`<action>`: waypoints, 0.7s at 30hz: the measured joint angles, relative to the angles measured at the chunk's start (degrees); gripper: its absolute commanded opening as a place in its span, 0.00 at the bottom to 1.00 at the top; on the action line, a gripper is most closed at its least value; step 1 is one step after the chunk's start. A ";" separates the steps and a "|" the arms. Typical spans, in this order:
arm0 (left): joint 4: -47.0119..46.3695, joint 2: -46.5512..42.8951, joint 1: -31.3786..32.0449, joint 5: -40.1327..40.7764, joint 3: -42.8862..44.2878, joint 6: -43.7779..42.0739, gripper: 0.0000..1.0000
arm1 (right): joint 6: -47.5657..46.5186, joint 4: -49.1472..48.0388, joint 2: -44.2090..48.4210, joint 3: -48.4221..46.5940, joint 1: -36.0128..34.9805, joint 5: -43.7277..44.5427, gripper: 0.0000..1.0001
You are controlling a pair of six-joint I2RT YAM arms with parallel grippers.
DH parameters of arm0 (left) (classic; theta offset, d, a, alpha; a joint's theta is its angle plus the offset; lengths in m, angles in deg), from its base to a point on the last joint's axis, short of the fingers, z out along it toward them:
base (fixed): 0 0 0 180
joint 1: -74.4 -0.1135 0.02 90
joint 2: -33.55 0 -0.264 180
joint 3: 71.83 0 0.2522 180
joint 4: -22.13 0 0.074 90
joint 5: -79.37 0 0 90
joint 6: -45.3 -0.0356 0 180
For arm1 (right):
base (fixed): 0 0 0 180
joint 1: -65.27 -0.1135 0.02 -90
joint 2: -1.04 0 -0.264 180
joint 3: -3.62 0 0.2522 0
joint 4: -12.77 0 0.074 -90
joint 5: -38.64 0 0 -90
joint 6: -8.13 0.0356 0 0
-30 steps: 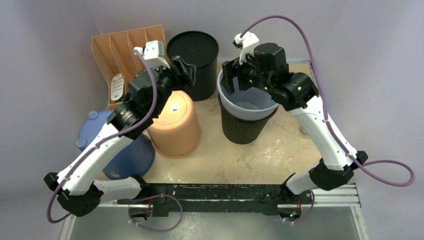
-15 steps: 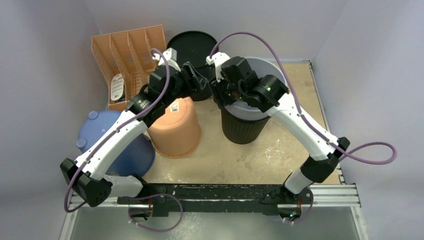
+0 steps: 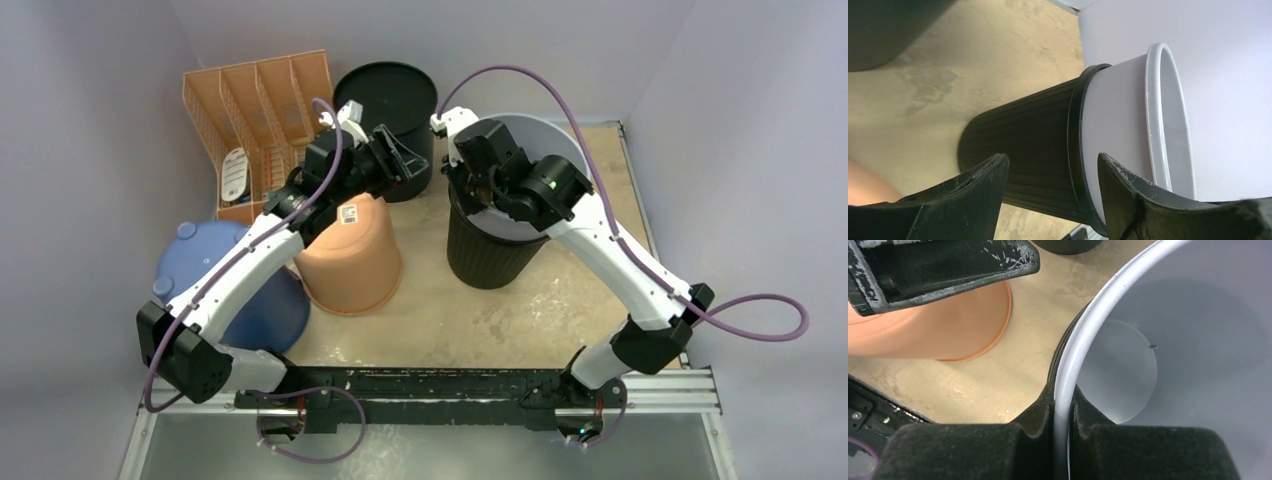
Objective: Turn the large container upside down
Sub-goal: Adjust the container in the container.
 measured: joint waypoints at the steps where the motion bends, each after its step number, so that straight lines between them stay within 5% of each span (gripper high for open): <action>1: -1.36 0.37 0.07 -1.27 -0.28 0.57 0.64 | 0.44 0.02 0.55 0.28 0.00 0.28 0.00; 13: -12.66 2.64 5.88 -7.56 -6.71 8.00 0.61 | 4.85 -2.08 3.48 3.19 0.55 4.50 0.00; 21: -14.25 4.37 9.44 -7.65 -7.30 9.38 0.40 | 5.81 -2.43 3.67 3.30 1.07 5.95 0.00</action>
